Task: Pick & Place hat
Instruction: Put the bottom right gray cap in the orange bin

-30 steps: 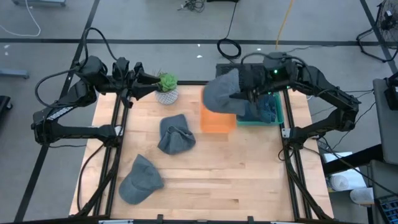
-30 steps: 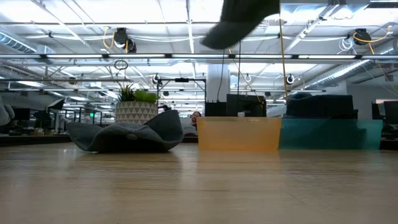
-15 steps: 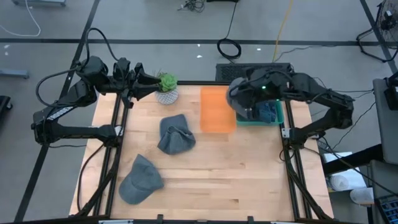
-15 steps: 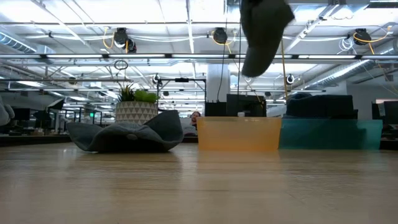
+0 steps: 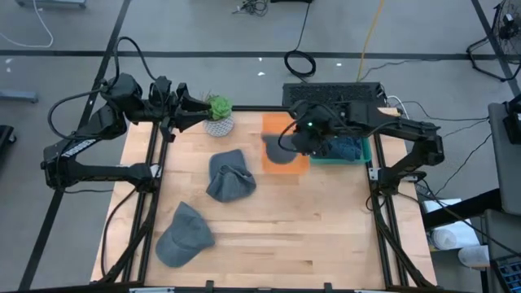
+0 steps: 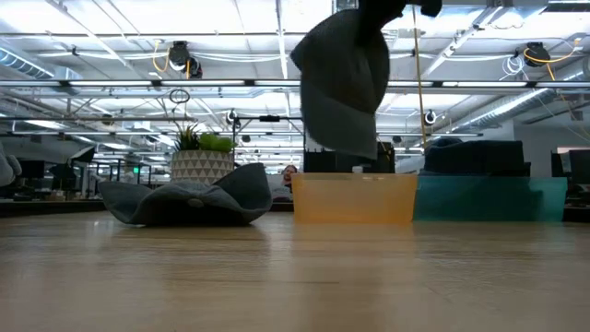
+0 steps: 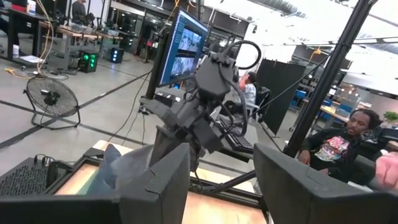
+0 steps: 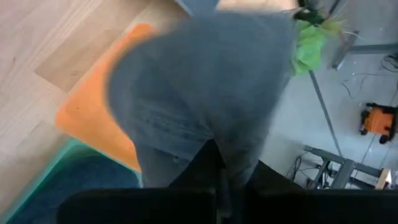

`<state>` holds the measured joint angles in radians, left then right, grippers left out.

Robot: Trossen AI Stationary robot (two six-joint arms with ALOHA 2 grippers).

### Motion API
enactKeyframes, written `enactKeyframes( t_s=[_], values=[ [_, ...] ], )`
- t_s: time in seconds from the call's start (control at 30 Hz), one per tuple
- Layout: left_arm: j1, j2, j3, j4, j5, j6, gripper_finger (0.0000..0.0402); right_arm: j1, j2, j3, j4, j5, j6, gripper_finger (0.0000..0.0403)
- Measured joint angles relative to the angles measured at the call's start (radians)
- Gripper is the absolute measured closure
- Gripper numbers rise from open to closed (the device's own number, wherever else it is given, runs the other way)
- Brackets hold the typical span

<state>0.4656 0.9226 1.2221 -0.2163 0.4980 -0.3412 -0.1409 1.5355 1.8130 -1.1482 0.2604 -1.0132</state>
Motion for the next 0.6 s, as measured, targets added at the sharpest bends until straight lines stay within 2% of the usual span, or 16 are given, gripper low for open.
enactKeyframes(
  t_s=[0.27, 0.6],
  values=[
    [0.000, 0.000, 0.000, -0.008, 0.002, 0.000, 0.0215, -0.037, 0.024, -0.001, 0.000, -0.004, 0.027, 0.0402],
    [0.000, 0.000, 0.000, -0.028, 0.003, 0.029, 0.0215, -0.072, 0.032, -0.001, 0.000, -0.160, 0.197, 0.0402]
  ],
)
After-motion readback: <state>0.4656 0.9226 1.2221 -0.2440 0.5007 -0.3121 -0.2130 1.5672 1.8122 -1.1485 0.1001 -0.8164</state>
